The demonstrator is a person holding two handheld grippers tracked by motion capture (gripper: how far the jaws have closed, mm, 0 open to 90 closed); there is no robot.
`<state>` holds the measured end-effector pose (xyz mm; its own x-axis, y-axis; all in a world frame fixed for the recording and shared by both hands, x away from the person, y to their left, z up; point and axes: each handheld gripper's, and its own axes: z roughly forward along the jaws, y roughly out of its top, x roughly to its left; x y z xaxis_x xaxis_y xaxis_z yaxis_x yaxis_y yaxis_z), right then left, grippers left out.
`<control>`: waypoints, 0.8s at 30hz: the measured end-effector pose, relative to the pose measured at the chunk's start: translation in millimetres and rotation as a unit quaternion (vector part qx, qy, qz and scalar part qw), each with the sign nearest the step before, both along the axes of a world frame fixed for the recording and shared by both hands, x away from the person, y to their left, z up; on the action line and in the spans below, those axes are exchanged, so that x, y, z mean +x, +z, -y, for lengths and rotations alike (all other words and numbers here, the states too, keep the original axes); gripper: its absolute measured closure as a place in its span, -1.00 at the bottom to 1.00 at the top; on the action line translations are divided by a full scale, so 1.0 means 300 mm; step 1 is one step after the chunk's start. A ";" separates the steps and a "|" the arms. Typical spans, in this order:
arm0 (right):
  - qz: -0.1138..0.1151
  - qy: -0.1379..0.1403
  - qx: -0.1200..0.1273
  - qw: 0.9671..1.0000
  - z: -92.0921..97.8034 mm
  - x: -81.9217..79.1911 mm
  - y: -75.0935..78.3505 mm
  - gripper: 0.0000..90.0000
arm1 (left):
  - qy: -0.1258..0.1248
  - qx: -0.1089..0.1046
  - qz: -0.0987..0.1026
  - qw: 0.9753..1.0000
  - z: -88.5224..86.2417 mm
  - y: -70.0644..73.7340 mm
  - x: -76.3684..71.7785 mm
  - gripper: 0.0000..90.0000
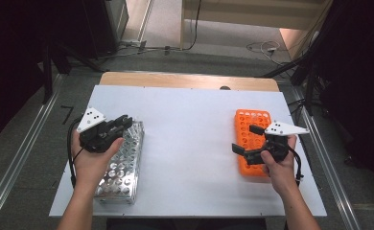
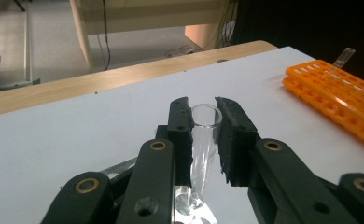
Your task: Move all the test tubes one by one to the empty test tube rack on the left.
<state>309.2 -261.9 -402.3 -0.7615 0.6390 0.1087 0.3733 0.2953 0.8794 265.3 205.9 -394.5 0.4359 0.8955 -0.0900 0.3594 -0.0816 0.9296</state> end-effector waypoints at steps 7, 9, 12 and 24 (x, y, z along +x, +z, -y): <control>0.000 -0.006 0.001 1.000 0.016 0.002 0.003 -1.00 | 0.005 0.008 -0.004 1.000 0.004 -0.023 0.008 0.67; 0.000 -0.008 0.001 1.000 0.019 0.002 0.003 -1.00 | 0.004 0.012 -0.006 1.000 0.010 -0.028 0.010 0.67; 0.001 -0.009 0.001 1.000 0.022 0.002 0.004 -1.00 | 0.006 0.022 -0.007 1.000 0.019 -0.033 0.012 0.67; 0.000 -0.012 -0.001 1.000 0.028 0.003 0.000 -1.00 | 0.009 0.049 -0.027 0.998 0.042 -0.081 0.027 0.66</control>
<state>310.2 -270.2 -402.5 -0.7459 0.6572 0.1081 0.3805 0.2874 0.8790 273.3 193.4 -418.8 0.4160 0.9090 -0.0254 0.4118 -0.1634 0.8965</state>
